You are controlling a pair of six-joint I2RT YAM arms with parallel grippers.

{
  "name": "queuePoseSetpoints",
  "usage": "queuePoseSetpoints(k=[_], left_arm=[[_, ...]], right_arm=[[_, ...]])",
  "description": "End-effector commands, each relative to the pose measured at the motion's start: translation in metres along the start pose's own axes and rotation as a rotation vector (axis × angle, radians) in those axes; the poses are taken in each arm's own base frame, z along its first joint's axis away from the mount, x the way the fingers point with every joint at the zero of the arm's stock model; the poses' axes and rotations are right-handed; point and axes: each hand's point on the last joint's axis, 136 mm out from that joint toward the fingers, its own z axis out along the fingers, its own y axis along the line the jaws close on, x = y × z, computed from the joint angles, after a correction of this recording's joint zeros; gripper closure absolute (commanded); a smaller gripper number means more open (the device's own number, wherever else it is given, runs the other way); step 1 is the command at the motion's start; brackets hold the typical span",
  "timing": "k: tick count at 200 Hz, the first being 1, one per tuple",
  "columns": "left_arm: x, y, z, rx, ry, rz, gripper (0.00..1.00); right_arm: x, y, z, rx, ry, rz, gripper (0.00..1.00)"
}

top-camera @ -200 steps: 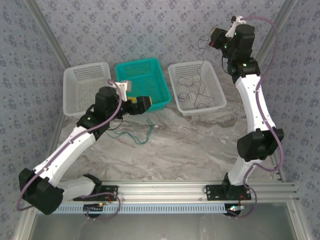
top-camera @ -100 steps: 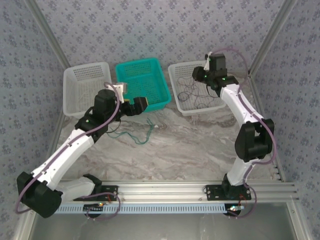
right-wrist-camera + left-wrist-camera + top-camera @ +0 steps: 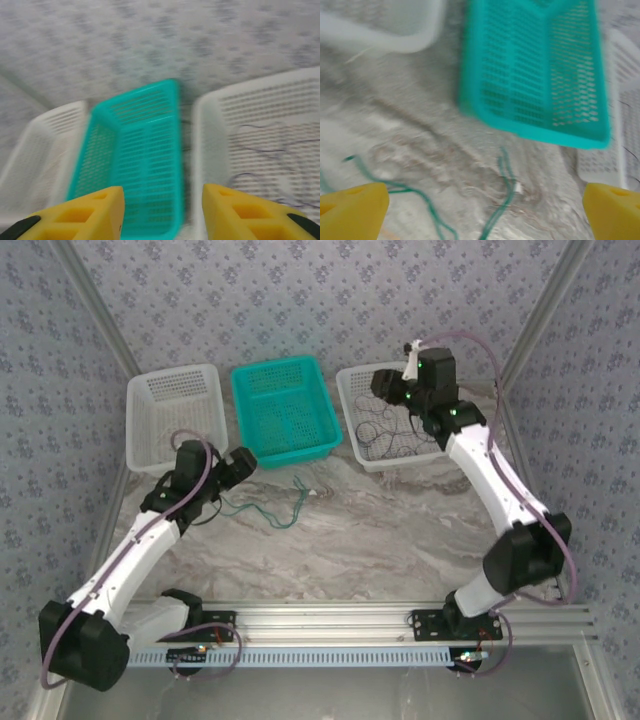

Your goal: Untangle the cables

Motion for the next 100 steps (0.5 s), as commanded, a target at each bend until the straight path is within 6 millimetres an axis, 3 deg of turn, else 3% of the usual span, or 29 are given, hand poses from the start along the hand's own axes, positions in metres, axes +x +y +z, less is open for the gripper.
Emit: queuePoseSetpoints(k=[1,20,36,55,100], left_arm=[[0.013,0.062,-0.002,-0.183,0.003,-0.201,0.01],[0.023,0.102,0.0,-0.26,0.004,-0.325,0.06],[0.026,0.121,0.001,-0.277,-0.008,-0.381,0.09],[0.025,0.136,0.006,-0.288,-0.009,-0.422,0.12],[0.004,0.125,0.041,-0.202,0.06,-0.434,0.11]], right_arm=[[0.041,0.061,-0.013,-0.179,0.061,-0.078,0.51],[0.08,0.094,-0.016,-0.255,0.137,-0.124,0.5],[0.106,0.113,-0.015,-0.301,0.202,-0.144,0.49],[0.125,0.122,-0.011,-0.323,0.265,-0.146,0.49],[0.131,0.123,-0.005,-0.317,0.287,-0.144,0.49]])
